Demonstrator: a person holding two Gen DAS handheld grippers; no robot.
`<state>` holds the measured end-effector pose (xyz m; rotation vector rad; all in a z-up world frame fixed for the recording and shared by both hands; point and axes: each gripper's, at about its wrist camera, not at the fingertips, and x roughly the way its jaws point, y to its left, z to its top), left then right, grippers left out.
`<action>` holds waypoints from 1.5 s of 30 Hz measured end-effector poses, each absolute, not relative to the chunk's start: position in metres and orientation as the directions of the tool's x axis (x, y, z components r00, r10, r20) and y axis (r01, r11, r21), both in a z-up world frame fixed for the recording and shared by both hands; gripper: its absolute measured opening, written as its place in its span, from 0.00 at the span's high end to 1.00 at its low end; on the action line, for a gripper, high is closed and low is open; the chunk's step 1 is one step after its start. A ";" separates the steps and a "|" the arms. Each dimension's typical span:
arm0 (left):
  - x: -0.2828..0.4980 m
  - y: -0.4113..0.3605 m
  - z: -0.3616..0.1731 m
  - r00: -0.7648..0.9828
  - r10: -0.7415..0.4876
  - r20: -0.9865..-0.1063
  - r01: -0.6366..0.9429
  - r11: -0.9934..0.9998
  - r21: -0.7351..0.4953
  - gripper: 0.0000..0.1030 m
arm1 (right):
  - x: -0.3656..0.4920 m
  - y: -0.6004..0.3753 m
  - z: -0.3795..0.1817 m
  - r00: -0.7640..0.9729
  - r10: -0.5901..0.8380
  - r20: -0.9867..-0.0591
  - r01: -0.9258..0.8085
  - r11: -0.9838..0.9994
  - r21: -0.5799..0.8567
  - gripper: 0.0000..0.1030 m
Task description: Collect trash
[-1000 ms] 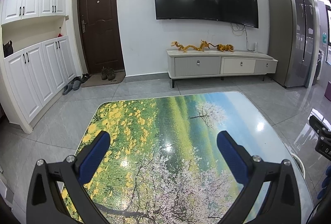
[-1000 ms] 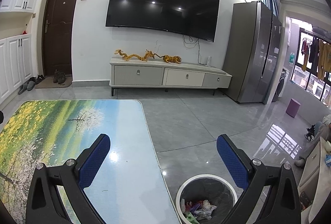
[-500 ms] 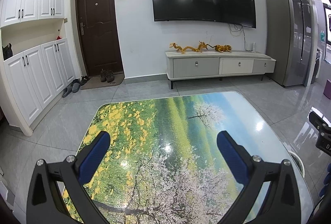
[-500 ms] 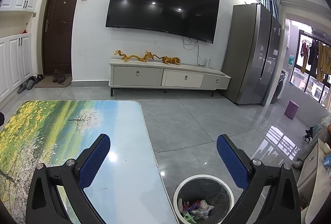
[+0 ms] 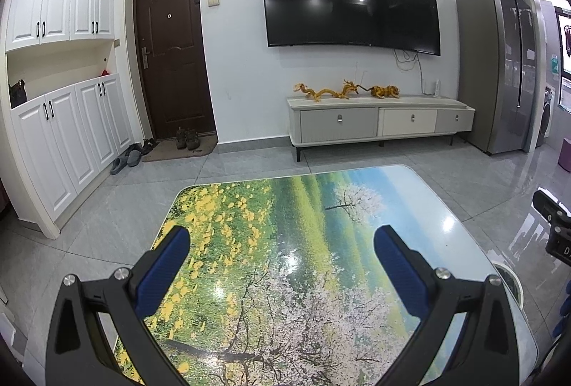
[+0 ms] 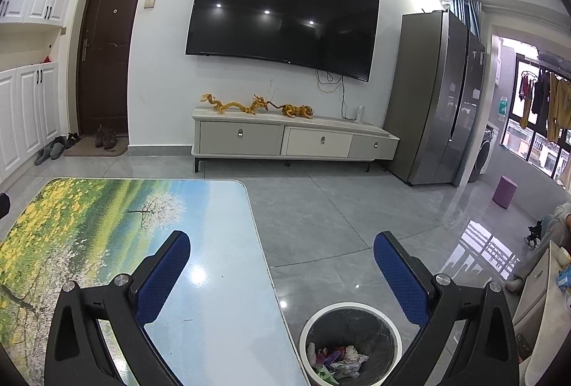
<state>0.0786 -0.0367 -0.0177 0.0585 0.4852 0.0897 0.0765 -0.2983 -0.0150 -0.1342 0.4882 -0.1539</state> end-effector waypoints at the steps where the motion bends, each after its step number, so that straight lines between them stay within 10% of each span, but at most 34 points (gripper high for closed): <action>1: 0.077 -0.036 -0.017 0.882 0.100 -0.460 -0.072 0.994 0.078 0.00 | 0.074 -0.298 -0.013 0.874 -0.179 -0.452 0.115 0.980 -0.165 0.00; 45: 0.046 -0.044 0.004 0.881 0.134 -0.454 -0.112 0.991 0.075 0.00 | 0.059 -0.296 0.013 0.919 -0.078 -0.386 0.023 0.989 -0.143 0.00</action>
